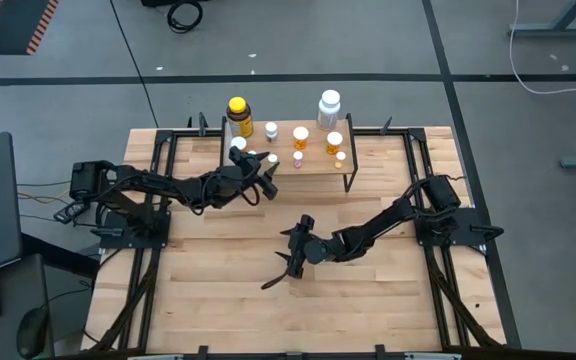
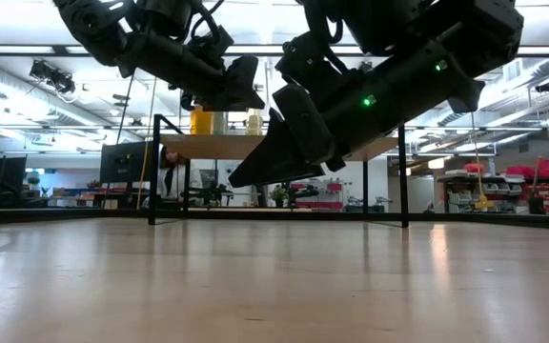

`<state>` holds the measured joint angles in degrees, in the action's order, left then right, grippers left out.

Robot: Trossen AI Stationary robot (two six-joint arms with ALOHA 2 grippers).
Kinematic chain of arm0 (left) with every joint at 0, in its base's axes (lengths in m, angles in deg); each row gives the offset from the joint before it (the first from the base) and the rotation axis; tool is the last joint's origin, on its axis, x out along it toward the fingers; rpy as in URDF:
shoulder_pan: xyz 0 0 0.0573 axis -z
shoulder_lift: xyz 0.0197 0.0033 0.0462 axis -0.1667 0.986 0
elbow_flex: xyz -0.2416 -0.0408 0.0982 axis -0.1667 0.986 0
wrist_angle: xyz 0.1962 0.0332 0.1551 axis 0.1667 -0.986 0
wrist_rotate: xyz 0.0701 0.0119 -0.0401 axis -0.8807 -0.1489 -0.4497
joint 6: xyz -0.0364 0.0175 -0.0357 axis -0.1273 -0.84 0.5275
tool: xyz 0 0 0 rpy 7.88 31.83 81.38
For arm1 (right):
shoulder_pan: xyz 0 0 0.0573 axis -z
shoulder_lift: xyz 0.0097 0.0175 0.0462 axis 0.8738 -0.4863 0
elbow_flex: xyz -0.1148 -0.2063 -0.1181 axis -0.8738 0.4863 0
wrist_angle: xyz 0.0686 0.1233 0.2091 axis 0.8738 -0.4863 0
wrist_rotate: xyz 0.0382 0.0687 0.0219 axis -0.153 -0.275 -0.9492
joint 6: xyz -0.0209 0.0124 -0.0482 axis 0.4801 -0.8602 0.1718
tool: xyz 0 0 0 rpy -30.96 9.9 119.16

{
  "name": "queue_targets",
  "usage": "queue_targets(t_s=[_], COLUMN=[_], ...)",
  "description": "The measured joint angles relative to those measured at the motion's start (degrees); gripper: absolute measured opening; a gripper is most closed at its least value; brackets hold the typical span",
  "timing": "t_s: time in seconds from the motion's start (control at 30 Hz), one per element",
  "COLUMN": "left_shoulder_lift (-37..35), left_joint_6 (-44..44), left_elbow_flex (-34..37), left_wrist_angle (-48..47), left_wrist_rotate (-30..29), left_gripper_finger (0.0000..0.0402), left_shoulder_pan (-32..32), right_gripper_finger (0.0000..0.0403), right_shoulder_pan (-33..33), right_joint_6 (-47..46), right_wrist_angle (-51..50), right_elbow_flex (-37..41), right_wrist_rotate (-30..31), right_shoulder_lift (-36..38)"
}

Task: Pick and place medicine bottles onto shelf by color
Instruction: Return to Home Position

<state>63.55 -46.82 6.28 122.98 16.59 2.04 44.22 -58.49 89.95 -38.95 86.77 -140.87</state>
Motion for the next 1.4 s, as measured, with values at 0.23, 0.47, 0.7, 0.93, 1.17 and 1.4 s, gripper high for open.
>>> queue_targets(t_s=[0.23, 0.47, 0.7, 0.93, 1.17, 1.4], left_shoulder_lift=[0.00, 0.00, 0.00, 0.00, 0.00, -0.36], left_joint_6=[-0.14, -1.08, -1.15, -1.23, -3.29, -7.61], left_elbow_flex=[0.00, 0.00, -0.02, -0.02, -0.02, -0.03], left_wrist_angle=[-0.02, 0.45, 0.90, 1.36, 3.22, 5.15], left_wrist_rotate=[-0.02, -1.31, -1.31, -1.31, -1.35, -2.80], left_gripper_finger=[0.0212, 0.0211, 0.0216, 0.0211, 0.0215, 0.0211], left_shoulder_pan=[0.00, 0.01, 0.72, 0.72, 1.65, 3.24], right_gripper_finger=[0.0297, 0.0297, 0.0297, 0.0297, 0.0297, 0.0297], right_shoulder_pan=[-0.02, -0.04, -0.04, -0.04, -0.04, -0.04], right_joint_6=[-0.02, -0.02, -0.02, 0.02, 0.09, 0.12], right_wrist_angle=[-0.01, -0.01, -0.01, -0.01, -0.01, 0.01], right_elbow_flex=[0.00, 0.00, 0.00, 0.00, 0.00, 0.00], right_wrist_rotate=[-0.02, -0.02, -0.04, -0.04, -0.04, -0.04], right_shoulder_lift=[0.00, 0.00, 0.00, 0.00, 0.00, 0.00])
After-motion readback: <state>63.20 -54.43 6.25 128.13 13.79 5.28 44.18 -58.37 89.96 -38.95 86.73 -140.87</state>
